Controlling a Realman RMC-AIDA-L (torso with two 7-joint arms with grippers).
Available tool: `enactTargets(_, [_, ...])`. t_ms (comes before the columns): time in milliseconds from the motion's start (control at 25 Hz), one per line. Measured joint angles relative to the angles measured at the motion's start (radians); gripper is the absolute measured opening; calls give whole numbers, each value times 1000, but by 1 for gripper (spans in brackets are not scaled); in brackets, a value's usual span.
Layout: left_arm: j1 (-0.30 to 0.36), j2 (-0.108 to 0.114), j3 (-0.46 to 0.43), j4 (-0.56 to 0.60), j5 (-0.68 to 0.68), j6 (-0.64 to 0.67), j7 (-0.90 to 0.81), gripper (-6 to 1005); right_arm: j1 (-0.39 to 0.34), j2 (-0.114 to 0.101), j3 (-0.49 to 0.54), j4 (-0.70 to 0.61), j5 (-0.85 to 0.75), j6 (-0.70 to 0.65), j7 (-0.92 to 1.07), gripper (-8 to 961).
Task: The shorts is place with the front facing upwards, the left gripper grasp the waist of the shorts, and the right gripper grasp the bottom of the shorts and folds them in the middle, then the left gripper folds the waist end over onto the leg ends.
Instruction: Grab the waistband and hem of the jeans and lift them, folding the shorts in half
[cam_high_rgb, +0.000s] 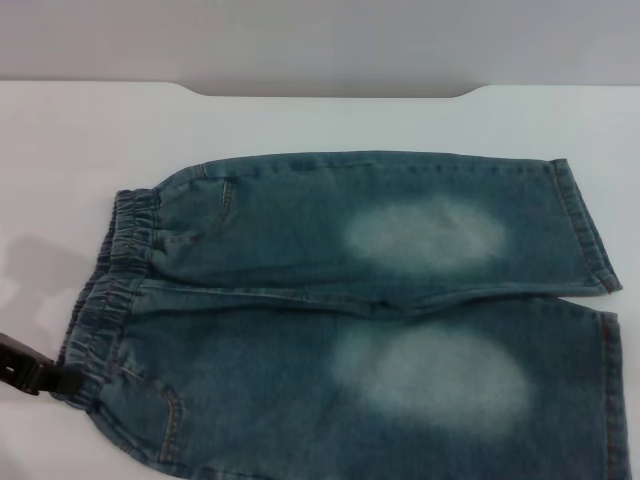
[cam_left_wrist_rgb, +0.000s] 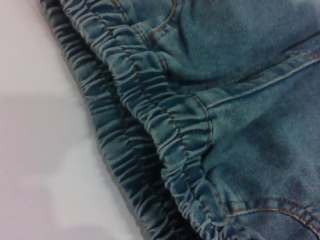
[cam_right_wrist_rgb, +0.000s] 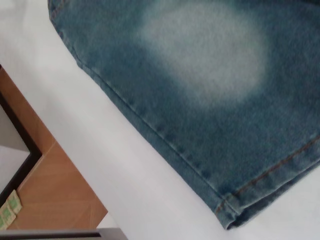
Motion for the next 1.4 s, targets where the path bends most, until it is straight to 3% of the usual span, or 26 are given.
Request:
enactTargets(200, [-1,-1,0,0,0,0,0,48,9,10,-21,19,-4,24,-4,468])
enactTargets(800, [-39,-6,-2,1,-1,9,-4,48,60,10,-121,178,-4,142,-5,467])
enactTargets(1400, [-50,-7,-2,-1,1,2,-2,48,78,5,-150,196,-56,143,-1,468])
